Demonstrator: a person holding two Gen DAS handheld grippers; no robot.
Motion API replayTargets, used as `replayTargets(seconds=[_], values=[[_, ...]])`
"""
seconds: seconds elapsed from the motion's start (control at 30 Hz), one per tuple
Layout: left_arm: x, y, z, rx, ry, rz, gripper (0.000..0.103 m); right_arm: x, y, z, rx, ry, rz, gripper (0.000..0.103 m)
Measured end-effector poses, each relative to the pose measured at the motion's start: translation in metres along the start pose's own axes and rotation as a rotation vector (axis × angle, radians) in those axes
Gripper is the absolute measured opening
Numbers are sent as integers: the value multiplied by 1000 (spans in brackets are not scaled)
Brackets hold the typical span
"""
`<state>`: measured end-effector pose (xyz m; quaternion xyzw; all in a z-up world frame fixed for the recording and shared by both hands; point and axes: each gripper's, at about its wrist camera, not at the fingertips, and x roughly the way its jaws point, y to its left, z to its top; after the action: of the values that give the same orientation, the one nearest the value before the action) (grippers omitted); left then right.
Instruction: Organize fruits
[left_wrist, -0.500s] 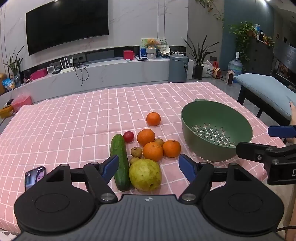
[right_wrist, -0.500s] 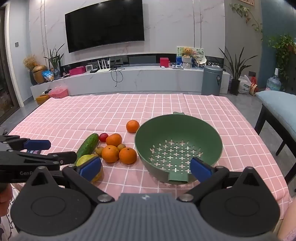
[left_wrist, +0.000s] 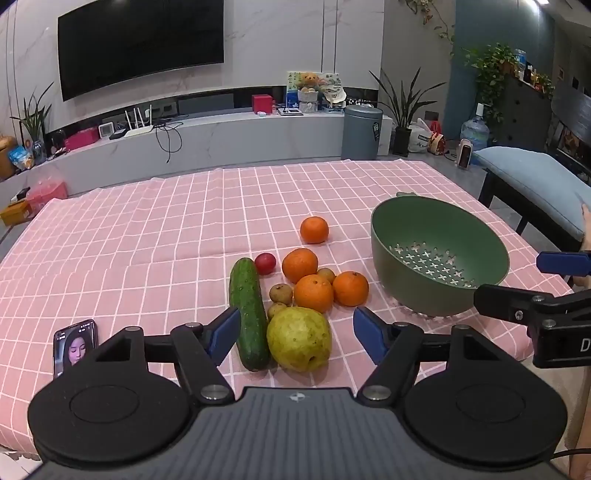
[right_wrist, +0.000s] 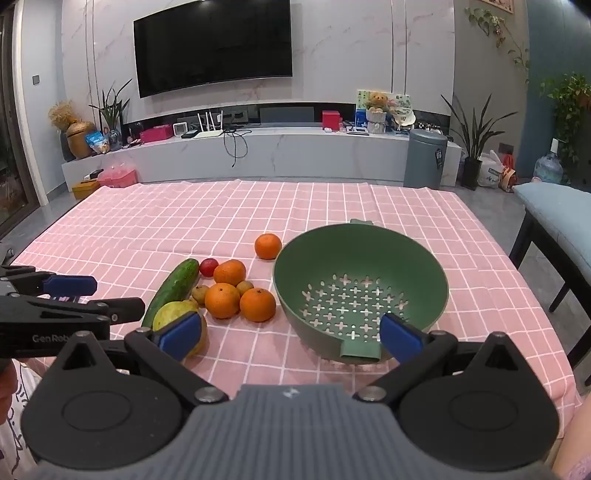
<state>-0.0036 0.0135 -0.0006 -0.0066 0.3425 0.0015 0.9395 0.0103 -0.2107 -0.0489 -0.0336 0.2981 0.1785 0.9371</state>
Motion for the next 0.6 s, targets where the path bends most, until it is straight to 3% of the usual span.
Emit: replayTargets(seconds=[0.6], values=[[2, -1, -3, -7, 28, -4, 82, 2, 3, -1, -20, 19, 11, 99]])
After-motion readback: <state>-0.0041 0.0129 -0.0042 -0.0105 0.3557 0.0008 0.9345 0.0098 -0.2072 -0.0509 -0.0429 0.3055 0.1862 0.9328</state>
